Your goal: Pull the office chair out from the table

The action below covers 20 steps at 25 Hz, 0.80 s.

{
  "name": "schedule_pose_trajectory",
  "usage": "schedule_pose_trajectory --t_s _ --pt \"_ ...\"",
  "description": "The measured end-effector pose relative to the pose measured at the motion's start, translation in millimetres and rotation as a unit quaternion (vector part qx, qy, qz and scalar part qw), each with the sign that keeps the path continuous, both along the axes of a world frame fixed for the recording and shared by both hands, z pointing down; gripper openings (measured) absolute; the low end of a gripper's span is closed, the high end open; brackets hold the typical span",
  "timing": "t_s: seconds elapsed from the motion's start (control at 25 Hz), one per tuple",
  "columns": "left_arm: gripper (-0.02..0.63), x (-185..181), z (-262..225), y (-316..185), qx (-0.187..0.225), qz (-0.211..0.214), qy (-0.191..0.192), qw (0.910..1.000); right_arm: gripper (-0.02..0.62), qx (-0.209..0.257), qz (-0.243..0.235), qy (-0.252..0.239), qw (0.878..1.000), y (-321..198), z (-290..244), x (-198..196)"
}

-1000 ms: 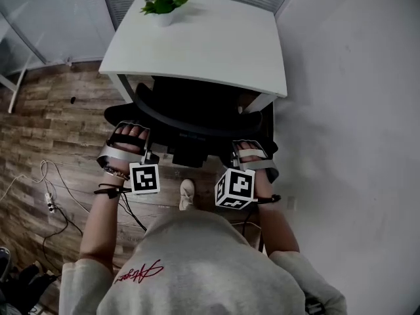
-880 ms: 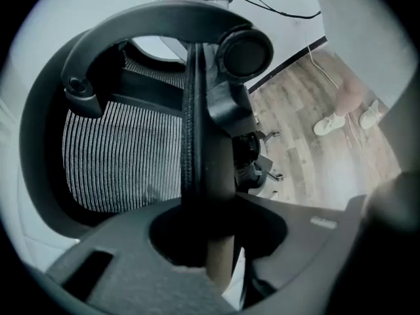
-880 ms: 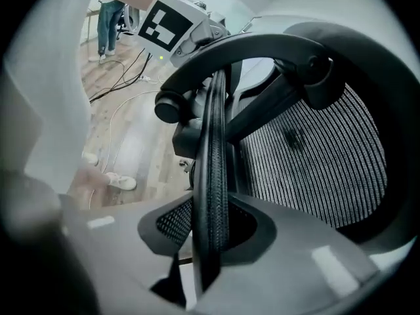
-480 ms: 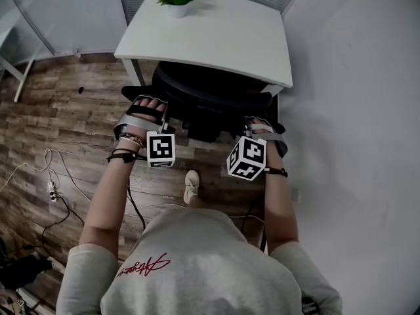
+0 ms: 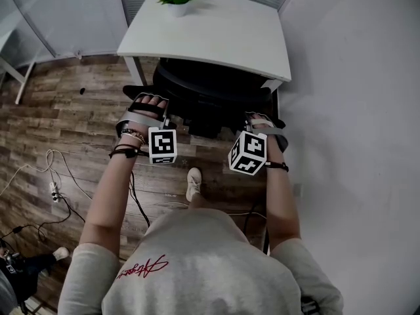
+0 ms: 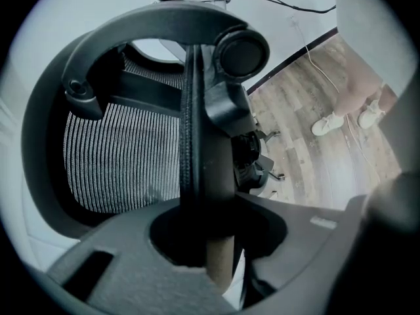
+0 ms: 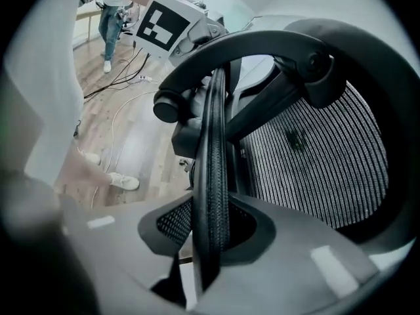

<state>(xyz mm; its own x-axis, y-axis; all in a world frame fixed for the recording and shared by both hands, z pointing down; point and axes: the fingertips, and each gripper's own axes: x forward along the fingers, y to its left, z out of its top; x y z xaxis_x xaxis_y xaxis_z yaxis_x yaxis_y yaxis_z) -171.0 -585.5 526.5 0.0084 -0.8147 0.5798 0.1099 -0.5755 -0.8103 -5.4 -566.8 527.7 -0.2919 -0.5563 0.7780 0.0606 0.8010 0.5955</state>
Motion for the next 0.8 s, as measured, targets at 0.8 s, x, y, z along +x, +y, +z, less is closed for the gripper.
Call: schedule_pose_trajectory --t_s 0.8 --pt "0.084 -1 -3 49 0.016 0.004 -0.003 0.9999 0.098 -0.008 0.003 0.000 1.000 50 0 -1"
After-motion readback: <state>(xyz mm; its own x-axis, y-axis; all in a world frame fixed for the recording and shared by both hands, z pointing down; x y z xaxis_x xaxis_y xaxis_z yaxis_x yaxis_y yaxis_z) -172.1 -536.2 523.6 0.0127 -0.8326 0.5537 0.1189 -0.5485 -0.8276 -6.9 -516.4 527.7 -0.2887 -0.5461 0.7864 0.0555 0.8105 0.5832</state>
